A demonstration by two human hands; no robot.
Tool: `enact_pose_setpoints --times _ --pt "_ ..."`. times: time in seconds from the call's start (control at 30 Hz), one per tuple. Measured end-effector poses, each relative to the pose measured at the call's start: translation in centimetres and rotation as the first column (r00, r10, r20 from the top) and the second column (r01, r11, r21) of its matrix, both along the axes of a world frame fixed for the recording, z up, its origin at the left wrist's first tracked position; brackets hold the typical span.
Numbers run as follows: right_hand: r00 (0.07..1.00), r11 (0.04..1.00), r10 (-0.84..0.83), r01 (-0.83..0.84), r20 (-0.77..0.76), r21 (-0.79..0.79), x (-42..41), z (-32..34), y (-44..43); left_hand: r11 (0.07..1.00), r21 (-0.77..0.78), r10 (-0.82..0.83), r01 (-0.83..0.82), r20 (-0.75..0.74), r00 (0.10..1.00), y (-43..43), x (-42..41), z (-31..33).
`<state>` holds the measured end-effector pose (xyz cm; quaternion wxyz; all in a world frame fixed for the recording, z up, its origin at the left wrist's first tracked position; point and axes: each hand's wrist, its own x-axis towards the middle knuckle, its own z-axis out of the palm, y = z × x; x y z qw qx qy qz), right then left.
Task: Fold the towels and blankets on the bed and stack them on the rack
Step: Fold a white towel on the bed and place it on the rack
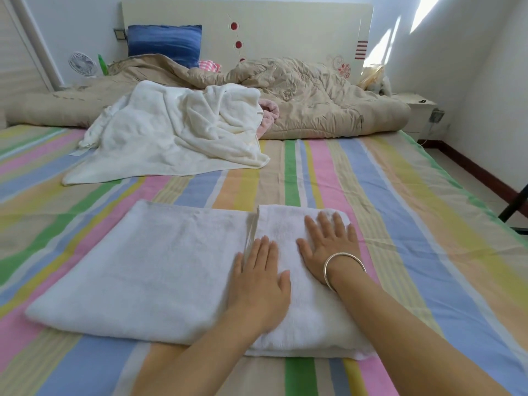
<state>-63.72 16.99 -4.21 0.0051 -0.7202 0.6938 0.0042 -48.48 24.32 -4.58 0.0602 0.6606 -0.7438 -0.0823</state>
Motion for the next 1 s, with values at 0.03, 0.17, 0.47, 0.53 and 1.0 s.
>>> enact_pose_setpoints --times 0.03,0.17,0.47,0.53,1.0 --pt "1.000 1.000 0.007 -0.007 -0.009 -0.001 0.0 0.0 0.1 1.000 -0.010 -0.014 0.014 0.008 1.000 0.2 0.2 -0.5" --pt "1.000 0.998 -0.002 0.002 -0.001 0.063 -0.1 1.0 0.4 0.998 0.011 -0.050 0.058 -0.363 0.930 -0.2 1.6 -0.4" --pt "0.965 0.961 0.254 -0.259 0.068 0.097 9.2 2.4 8.2 0.864 -0.145 0.241 -0.482 -0.722 0.649 4.7 12.8 1.4" --pt "0.961 0.954 0.274 -0.277 0.047 0.115 10.7 1.6 9.0 0.815 -0.181 0.367 -0.551 -0.574 0.732 4.5 16.5 1.5" --pt "0.963 0.960 0.267 -0.262 -0.042 0.098 12.0 -0.7 9.4 0.774 0.442 0.605 -0.454 -0.301 0.737 -0.9 30.4 4.3"
